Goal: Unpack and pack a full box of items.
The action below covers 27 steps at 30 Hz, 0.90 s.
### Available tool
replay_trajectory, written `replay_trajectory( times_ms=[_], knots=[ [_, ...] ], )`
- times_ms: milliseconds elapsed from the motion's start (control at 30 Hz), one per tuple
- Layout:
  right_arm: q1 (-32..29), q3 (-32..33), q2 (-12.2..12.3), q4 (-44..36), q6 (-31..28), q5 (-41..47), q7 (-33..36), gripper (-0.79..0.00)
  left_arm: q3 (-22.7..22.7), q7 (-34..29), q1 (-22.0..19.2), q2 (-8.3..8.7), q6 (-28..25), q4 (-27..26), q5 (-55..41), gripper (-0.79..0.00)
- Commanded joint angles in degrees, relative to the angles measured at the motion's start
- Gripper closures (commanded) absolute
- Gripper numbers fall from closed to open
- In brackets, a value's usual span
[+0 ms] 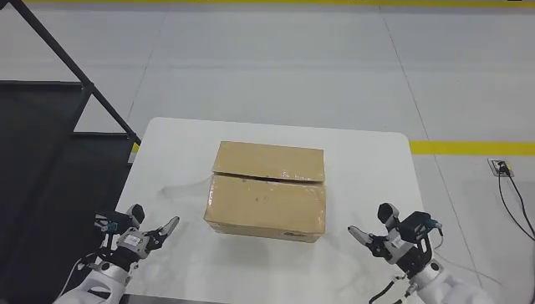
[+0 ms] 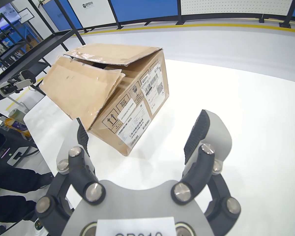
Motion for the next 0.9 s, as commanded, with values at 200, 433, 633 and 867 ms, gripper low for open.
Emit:
replay_trajectory(
  times_ms=[200,433,633,867],
  knots=[
    [9.49,-5.16,-0.18,6.08,-11.83,13.78,2.43,-0.785,1.45,-2.82,-2.89,0.0,-5.91,1.03,-8.3,-0.785],
    [21.2,-9.76,-0.11,17.27,-18.92,29.22,11.22,-0.785,0.06,-8.06,-7.38,0.5,-13.22,4.77,-21.56,-0.785],
    [28.62,-13.53,0.17,25.28,-17.12,43.01,24.43,-0.785,-0.16,-13.46,-9.1,1.02,-17.18,6.09,-28.96,-0.785],
    [31.89,-15.74,0.54,28.26,-16.74,50.21,33.36,-0.785,-0.65,-14.95,-9.36,1.23,-16.71,6.04,-29.82,-0.785]
  ],
)
